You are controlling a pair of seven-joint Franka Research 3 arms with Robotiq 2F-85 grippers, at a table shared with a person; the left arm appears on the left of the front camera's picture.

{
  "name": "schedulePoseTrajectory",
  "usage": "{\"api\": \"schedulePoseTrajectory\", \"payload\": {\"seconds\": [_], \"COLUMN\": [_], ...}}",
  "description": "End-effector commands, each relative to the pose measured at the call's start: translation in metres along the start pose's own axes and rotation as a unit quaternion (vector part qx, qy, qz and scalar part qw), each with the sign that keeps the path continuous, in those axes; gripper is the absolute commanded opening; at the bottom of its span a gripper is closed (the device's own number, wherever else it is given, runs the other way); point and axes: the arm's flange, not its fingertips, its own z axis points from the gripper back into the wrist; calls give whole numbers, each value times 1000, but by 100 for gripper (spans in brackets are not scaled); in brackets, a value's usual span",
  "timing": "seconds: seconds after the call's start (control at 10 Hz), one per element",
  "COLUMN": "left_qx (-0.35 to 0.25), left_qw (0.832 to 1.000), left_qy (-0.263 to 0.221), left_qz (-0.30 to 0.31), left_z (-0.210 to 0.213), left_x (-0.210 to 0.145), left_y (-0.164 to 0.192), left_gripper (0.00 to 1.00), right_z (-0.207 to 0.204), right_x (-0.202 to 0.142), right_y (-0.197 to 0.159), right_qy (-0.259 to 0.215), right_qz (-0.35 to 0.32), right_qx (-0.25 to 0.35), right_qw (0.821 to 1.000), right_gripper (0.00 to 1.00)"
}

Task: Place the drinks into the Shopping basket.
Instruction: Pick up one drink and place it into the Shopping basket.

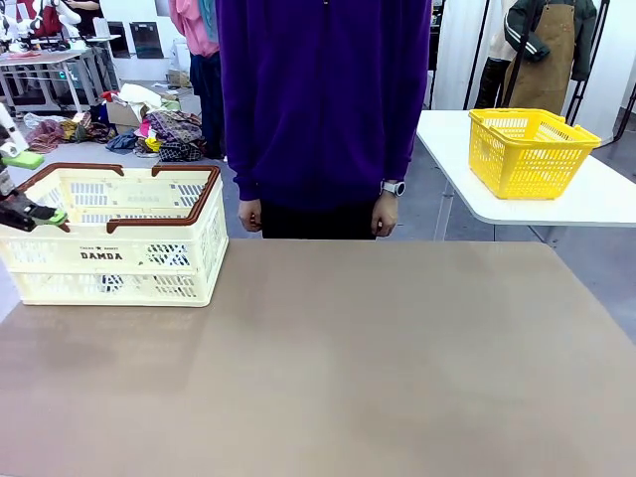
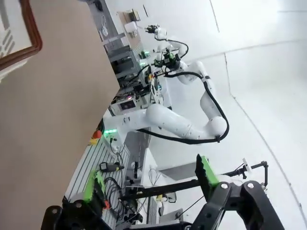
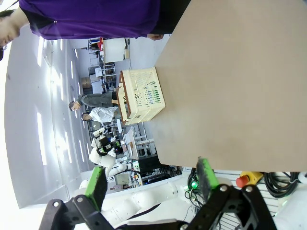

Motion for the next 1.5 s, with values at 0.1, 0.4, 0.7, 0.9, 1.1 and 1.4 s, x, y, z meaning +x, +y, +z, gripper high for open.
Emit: {"api": "schedulePoseTrajectory", "payload": {"seconds": [0.1, 0.4, 0.7, 0.9, 1.1, 1.4], "left_qx": [7, 7, 7, 7, 7, 7], "left_qw": [1000, 1000, 1000, 1000, 1000, 1000], "left_qy": [20, 20, 20, 20, 20, 20], "left_qz": [-11, -11, -11, -11, -11, -11], "left_z": [1, 1, 1, 1, 1, 1], "left_x": [0, 0, 0, 0, 0, 0], "left_y": [-8, -8, -8, -8, -8, -8], "left_gripper": [100, 100, 100, 100, 100, 100], "right_z": [0, 0, 0, 0, 0, 0], "right_x": [2, 2, 2, 2, 2, 2], "right_y": [5, 5, 5, 5, 5, 5], "right_qy": [-4, -4, -4, -4, -4, -4], "right_qz": [-3, -3, -3, -3, -3, -3], "right_qx": [12, 12, 12, 12, 12, 12], "right_qw": [1000, 1000, 1000, 1000, 1000, 1000], "right_gripper": [100, 100, 100, 100, 100, 100]}}
